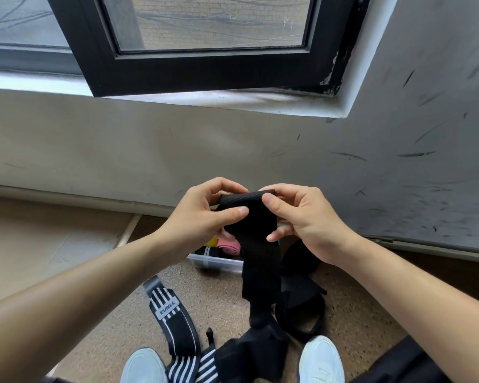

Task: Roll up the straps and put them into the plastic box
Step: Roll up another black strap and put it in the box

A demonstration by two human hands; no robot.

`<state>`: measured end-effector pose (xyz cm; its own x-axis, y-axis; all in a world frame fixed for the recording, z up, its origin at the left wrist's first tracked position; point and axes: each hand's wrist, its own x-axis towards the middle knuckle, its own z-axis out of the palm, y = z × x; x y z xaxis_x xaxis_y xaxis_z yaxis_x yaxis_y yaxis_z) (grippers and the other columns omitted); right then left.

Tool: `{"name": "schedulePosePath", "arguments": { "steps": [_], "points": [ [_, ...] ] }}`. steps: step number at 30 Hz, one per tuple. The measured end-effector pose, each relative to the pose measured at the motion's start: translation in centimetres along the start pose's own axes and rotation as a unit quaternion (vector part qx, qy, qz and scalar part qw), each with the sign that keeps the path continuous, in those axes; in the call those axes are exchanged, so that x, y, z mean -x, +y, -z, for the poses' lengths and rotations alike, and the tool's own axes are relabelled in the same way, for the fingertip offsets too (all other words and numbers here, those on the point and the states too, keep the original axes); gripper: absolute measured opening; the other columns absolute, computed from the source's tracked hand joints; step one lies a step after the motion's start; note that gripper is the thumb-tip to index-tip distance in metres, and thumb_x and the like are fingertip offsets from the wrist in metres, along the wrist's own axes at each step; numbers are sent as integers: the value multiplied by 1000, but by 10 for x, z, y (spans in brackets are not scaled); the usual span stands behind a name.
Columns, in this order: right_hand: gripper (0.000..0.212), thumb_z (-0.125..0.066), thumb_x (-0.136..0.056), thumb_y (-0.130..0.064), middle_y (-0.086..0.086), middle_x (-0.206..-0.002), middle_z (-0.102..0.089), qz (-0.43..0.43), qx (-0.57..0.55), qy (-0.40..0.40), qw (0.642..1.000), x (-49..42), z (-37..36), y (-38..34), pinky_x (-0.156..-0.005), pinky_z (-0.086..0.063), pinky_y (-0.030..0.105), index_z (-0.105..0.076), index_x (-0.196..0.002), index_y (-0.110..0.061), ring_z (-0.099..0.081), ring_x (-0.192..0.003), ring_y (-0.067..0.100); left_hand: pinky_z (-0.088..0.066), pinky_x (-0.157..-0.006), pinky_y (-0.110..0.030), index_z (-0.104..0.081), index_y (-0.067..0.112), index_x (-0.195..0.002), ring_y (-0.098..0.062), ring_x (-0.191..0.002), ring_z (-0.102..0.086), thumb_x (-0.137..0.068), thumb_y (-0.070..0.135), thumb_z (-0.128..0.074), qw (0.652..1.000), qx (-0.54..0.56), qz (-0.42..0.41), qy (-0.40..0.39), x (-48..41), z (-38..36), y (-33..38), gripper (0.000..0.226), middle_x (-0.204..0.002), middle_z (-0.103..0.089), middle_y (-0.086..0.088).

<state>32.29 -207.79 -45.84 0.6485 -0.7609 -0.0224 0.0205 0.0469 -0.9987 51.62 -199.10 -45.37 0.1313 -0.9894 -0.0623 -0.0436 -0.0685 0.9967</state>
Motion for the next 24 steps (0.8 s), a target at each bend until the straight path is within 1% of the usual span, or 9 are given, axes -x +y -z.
{"name": "schedulePosePath", "arguments": {
  "steps": [3,6,9,12,15,17,19,21,24],
  "points": [
    [18,-62,-98,-4,7,-88,-74,28,-2,8,1000,0,3,-1,-62,-61,28,-72,-112,-5,-72,-83,15,-62,-57,-32,-69,13,-110,-42,-82,-72,-95,22,-71,998,7,56,-15,0,-1,0,18,-96,-68,-10],
    [24,-63,-97,0,18,-96,-74,50,18,10,999,0,5,0,-66,-60,28,-72,-118,-5,-72,-89,18,-60,-54,-29,-69,11,-108,-35,-77,-73,-91,39,-68,997,16,71,-17,0,-2,3,33,-92,-67,-11],
    [27,-63,-95,6,15,-99,-74,55,11,2,998,1,5,2,-66,-61,27,-73,-116,-6,-71,-89,15,-60,-52,-27,-71,13,-102,-30,-68,-69,-88,47,-65,997,11,77,-11,-1,-3,6,37,-81,-69,-2],
    [30,-62,-94,9,12,-99,-72,37,-2,-10,999,0,5,1,-64,-62,28,-72,-117,-7,-69,-83,13,-57,-50,-25,-74,13,-101,-21,-63,-61,-94,33,-68,998,2,52,18,-1,-1,5,22,-83,-69,-3],
    [36,-66,-94,2,12,-109,-73,-2,-13,-26,1000,0,5,0,-60,-62,31,-68,-127,-13,-71,-89,17,-57,-52,-24,-76,15,-105,-17,-70,-66,-91,18,-74,999,-5,24,37,0,0,4,14,-89,-70,-8],
    [36,-71,-92,-13,12,-114,-73,-33,-18,-27,999,0,3,0,-57,-60,33,-67,-128,-17,-72,-98,20,-56,-54,-24,-75,16,-105,-16,-76,-70,-89,11,-76,999,3,10,37,0,1,3,17,-89,-72,-7],
    [33,-70,-88,-33,10,-110,-72,-47,-20,-23,998,1,-1,1,-54,-58,32,-72,-117,-17,-71,-101,21,-53,-54,-22,-74,16,-104,-13,-75,-70,-88,6,-77,1000,5,-6,29,1,0,3,19,-90,-73,-5],
    [32,-67,-87,-43,9,-105,-71,-47,-18,-13,999,1,-2,1,-52,-57,32,-76,-104,-18,-71,-99,22,-52,-55,-21,-74,16,-103,-10,-72,-69,-87,2,-77,999,-3,-19,26,2,-2,3,21,-89,-73,-3],
    [23,-67,-92,-31,10,-96,-70,-33,0,3,999,1,-1,1,-50,-57,30,-75,-104,-13,-71,-87,19,-53,-57,-21,-73,14,-104,-13,-73,-69,-85,0,-78,999,-13,-26,30,3,-2,1,24,-92,-73,-7]
  ]
}}
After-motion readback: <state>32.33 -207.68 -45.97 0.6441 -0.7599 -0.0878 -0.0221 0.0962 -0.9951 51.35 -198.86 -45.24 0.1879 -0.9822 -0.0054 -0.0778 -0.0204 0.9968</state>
